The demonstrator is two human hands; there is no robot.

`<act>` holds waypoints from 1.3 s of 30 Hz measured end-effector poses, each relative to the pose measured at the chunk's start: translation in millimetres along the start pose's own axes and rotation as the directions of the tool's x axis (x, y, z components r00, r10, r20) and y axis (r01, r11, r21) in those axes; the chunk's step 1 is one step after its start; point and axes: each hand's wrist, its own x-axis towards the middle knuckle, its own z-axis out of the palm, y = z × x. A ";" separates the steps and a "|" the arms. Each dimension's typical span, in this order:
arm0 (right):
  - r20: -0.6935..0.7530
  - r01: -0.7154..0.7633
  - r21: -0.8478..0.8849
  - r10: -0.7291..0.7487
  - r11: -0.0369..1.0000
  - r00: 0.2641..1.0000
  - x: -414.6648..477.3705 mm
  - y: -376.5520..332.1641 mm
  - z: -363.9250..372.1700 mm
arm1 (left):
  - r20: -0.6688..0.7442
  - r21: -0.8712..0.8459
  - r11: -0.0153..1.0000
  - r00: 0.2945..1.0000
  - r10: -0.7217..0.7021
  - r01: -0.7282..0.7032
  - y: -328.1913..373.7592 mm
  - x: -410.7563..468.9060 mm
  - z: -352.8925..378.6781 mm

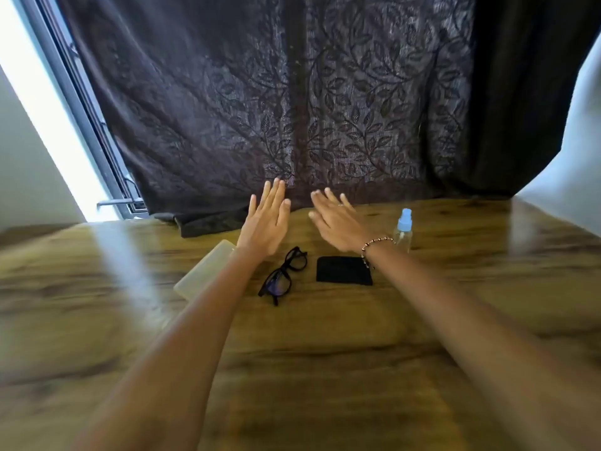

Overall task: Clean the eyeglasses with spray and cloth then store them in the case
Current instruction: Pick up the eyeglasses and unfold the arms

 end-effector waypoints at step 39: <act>0.096 -0.070 0.482 0.026 0.873 0.995 -3.3 11.9 -10.2 | 0.315 -0.060 0.960 0.918 -0.243 0.275 6.1 -22.6 -47.7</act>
